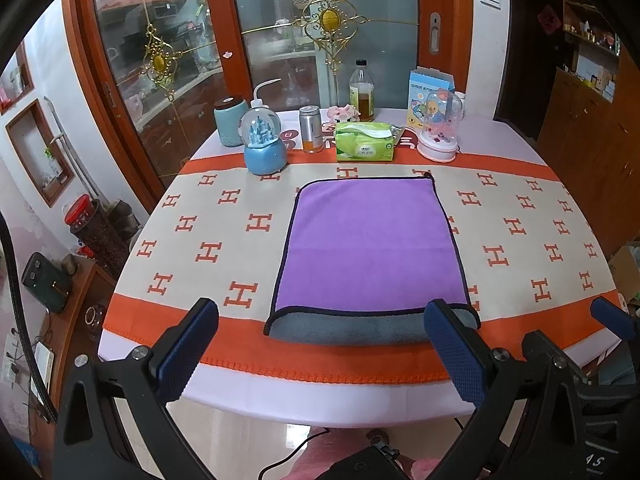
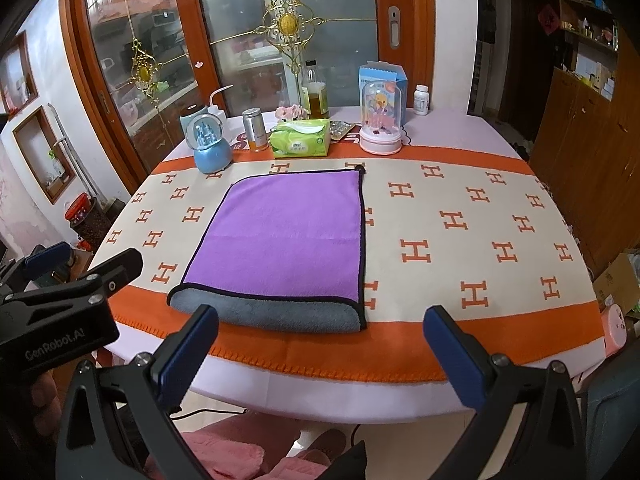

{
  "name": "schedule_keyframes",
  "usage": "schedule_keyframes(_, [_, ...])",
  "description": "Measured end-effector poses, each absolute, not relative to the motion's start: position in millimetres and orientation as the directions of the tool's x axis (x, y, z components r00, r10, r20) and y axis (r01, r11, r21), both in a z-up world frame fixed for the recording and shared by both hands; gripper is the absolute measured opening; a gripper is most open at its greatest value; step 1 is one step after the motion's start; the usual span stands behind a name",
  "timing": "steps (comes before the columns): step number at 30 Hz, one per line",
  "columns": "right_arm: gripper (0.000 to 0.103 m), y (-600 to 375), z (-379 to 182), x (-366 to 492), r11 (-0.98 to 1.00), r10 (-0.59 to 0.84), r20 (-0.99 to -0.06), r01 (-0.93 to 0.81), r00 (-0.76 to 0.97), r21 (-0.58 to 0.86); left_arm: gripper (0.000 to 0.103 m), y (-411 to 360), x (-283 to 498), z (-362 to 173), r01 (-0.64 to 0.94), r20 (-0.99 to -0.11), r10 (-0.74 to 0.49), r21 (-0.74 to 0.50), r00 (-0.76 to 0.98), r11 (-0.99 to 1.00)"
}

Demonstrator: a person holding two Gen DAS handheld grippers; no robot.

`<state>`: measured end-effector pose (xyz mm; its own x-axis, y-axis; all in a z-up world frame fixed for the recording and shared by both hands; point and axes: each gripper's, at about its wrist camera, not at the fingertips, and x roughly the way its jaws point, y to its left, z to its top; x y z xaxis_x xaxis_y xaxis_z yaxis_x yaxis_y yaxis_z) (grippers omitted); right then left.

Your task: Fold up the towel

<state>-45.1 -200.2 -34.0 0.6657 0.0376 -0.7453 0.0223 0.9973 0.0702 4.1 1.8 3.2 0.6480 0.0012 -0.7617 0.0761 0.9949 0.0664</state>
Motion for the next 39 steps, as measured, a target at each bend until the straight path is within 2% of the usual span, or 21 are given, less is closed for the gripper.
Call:
schedule_keyframes(17, [0.102,-204.3,-31.8,-42.9,0.996,0.072,-0.716,-0.016,0.694,0.085,0.102,14.1,6.6,-6.9,0.081,-0.785,-0.006,0.057,0.619,0.995])
schedule_keyframes(27, [0.102,-207.2,-49.1,-21.6,0.998,0.055,-0.744,-0.019,0.666,0.056,0.102,29.2,37.5,-37.6,0.103,-0.827,-0.033,0.030,0.562,0.994])
schedule_keyframes(39, [0.102,-214.5,-79.6,-3.3,0.990,0.142,-0.716,-0.112,0.683,0.090,0.102,46.3,78.3,-78.2,0.176,-0.858,-0.093,-0.003,0.505,0.984])
